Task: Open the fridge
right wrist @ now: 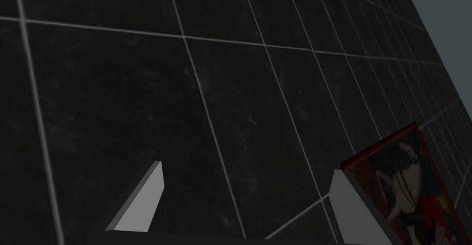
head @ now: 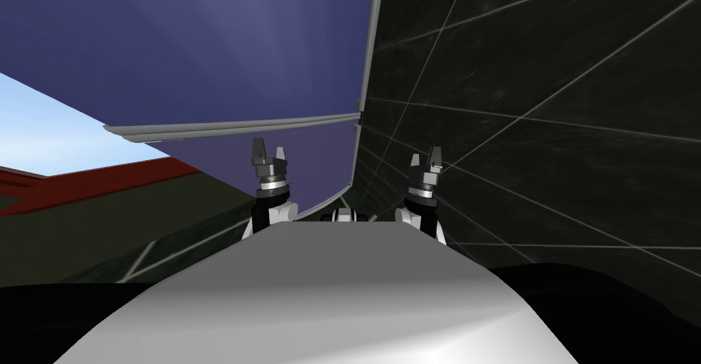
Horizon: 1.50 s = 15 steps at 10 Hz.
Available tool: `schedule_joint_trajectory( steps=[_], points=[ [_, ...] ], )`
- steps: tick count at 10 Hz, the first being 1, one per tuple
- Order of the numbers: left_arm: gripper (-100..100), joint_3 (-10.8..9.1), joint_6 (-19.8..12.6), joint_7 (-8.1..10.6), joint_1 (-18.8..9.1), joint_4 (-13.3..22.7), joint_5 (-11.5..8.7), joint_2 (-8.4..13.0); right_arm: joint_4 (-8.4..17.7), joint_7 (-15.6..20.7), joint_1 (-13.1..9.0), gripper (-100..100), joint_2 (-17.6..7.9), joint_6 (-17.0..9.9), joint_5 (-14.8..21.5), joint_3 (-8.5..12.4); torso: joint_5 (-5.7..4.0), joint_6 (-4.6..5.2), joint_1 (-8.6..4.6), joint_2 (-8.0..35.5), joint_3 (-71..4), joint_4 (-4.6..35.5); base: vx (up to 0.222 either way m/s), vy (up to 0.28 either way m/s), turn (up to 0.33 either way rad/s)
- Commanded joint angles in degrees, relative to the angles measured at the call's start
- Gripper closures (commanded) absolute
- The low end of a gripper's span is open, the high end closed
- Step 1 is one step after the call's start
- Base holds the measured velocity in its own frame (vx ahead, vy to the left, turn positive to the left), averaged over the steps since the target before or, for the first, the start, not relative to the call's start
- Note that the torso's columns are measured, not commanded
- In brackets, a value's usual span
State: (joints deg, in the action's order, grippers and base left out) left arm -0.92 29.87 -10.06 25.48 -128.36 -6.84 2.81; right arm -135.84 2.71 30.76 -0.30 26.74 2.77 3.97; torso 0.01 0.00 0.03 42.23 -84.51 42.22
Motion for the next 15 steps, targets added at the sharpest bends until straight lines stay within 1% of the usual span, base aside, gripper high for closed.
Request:
schedule_joint_trajectory(
  steps=[1, 2, 3, 4, 5, 6, 7, 8, 9, 10, 11, 12, 13, 14, 15],
  points=[
    [-100, -0.21, -3.5, -1.46, -4.5, 1.2, -0.3, 3.7, 0.0, 0.0, 0.0, 0, 0.0, 0.0, 0.0, 0.0, -0.01, 0.00, -0.02, 0.0, 0.0, 0.0, -0.009, 0.014, -0.023],
    [-100, -0.31, -5.0, -2.14, -6.2, 1.9, -0.5, 4.8, 0.0, 0.0, 0.0, 0, 0.0, 0.0, 0.0, 0.0, -0.01, 0.00, -0.03, 0.1, -0.1, 0.1, -0.005, 0.016, -0.022],
    [-100, -0.31, -5.1, -2.14, -7.1, 1.9, -0.5, 4.8, 0.0, 0.0, 0.0, 0, 0.0, 0.0, 0.0, 0.0, -0.01, 0.00, -0.04, 0.1, -0.1, 0.1, -0.003, 0.011, -0.009],
    [-100, -0.42, -6.9, -2.88, -9.3, 2.7, -0.6, 5.7, 0.0, 0.0, 0.0, 0, 0.0, 0.0, 0.0, 0.0, -0.02, -0.01, -0.05, 0.0, -0.1, 0.1, -0.004, 0.011, -0.017],
    [-100, -0.42, -6.9, -2.88, -9.7, 2.7, -0.6, 5.7, 0.0, 0.0, 0.0, 0, 0.0, 0.0, 0.0, 0.0, -0.02, 0.00, -0.06, 0.1, -0.1, 0.1, -0.002, 0.007, -0.010],
    [-100, -0.52, -8.8, -3.67, -12.1, 3.6, -0.8, 6.4, 0.0, 0.0, 0.0, 0, 0.0, 0.0, 0.0, 0.0, -0.02, -0.01, -0.05, 0.1, -0.1, 0.1, -0.001, 0.007, -0.017],
    [-100, -0.52, -8.8, -3.67, -12.5, 3.6, -0.8, 6.4, 0.0, 0.0, 0.0, 0, 0.0, 0.0, 0.0, 0.0, -0.01, 0.00, -0.04, 0.1, -0.1, 0.1, -0.002, 0.007, -0.011],
    [-100, -0.62, -10.9, -4.52, -14.4, 4.6, -1.0, 6.9, 0.0, 0.0, 0.0, 0, 0.0, 0.0, 0.0, 0.0, -0.01, -0.01, -0.04, 0.1, -0.1, 0.1, -0.003, 0.009, -0.018],
    [-100, -0.62, -10.9, -4.52, -15.6, 4.6, -1.0, 6.9, 0.0, 0.0, 0.0, 0, 0.0, 0.0, 0.0, 0.0, -0.01, 0.00, -0.03, 0.1, -0.1, 0.1, -0.002, 0.008, -0.012],
    [-100, -0.72, -13.1, -5.40, -17.6, 5.7, -1.2, 7.3, 0.0, 0.0, 0.0, 0, 0.0, 0.0, 0.0, 0.0, -0.01, -0.01, -0.04, 0.1, -0.1, 0.1, -0.001, 0.011, -0.018],
    [-100, -0.72, -13.1, -5.40, -18.8, 5.7, -1.2, 7.3, 0.0, 0.0, 0.0, 0, 0.0, 0.0, 0.0, 0.0, -0.01, 0.00, -0.03, 0.1, -0.1, 0.1, -0.002, 0.009, -0.011],
    [-100, -0.80, -15.3, -6.31, -20.9, 6.8, -1.3, 7.6, 0.0, 0.0, 0.0, 0, 0.0, 0.0, 0.0, 0.0, -0.02, 0.00, -0.05, 0.1, -0.1, 0.1, -0.001, 0.010, -0.021],
    [-100, -0.80, -15.5, -6.31, -22.2, 6.8, -1.3, 7.6, 0.0, 0.0, 0.0, 0, 0.0, 0.0, 0.0, 0.0, -0.01, 0.00, -0.04, 0.0, -0.1, 0.1, 0.000, 0.007, -0.014],
    [-100, -0.87, -17.8, -7.25, -24.2, 8.0, -1.5, 7.7, 0.0, 0.0, 0.0, 0, 0.0, 0.0, 0.0, 0.0, -0.01, -0.02, -0.04, 0.1, -0.1, 0.1, -0.001, 0.008, -0.015],
    [-100, -0.87, -18.0, -7.25, -25.7, 8.0, -1.5, 7.7, 0.0, 0.0, 0.0, 0, 0.0, 0.0, 0.0, 0.0, -0.01, 0.00, -0.03, 0.1, -0.1, 0.1, -0.001, 0.008, -0.014]
  ],
)
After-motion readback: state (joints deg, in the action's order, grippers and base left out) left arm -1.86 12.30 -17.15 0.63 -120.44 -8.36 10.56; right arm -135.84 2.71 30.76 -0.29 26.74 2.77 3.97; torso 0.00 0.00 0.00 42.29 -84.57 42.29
